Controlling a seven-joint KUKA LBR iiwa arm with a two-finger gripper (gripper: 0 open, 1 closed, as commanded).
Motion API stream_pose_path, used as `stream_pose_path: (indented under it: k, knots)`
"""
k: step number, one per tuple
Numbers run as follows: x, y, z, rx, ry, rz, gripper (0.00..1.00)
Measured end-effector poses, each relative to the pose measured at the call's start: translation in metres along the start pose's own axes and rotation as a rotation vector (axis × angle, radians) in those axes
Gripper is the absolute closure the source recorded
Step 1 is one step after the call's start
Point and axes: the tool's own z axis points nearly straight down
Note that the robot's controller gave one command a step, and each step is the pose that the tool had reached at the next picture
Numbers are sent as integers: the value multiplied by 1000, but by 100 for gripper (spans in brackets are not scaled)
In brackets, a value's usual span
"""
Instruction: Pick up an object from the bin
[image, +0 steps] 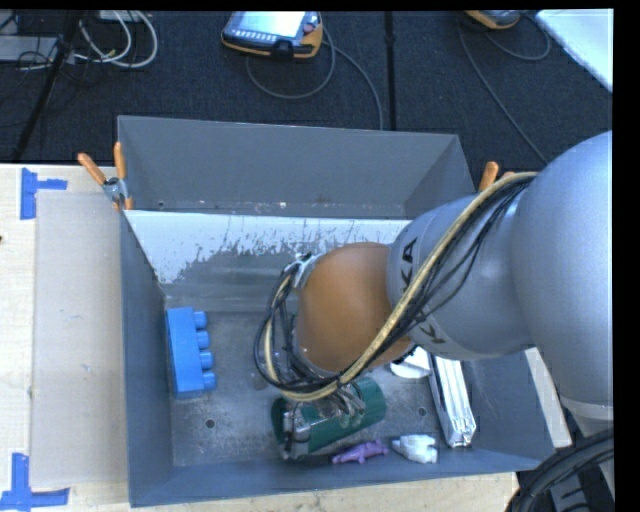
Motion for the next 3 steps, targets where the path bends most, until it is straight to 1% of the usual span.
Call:
stream_pose_path:
  k: [1,2,3]
  knots:
    - [20,-24,15,1,-6,-48,0]
    - [26,-38,10,1,-11,-174,0]
    - [26,-76,10,0,-7,-220,0]
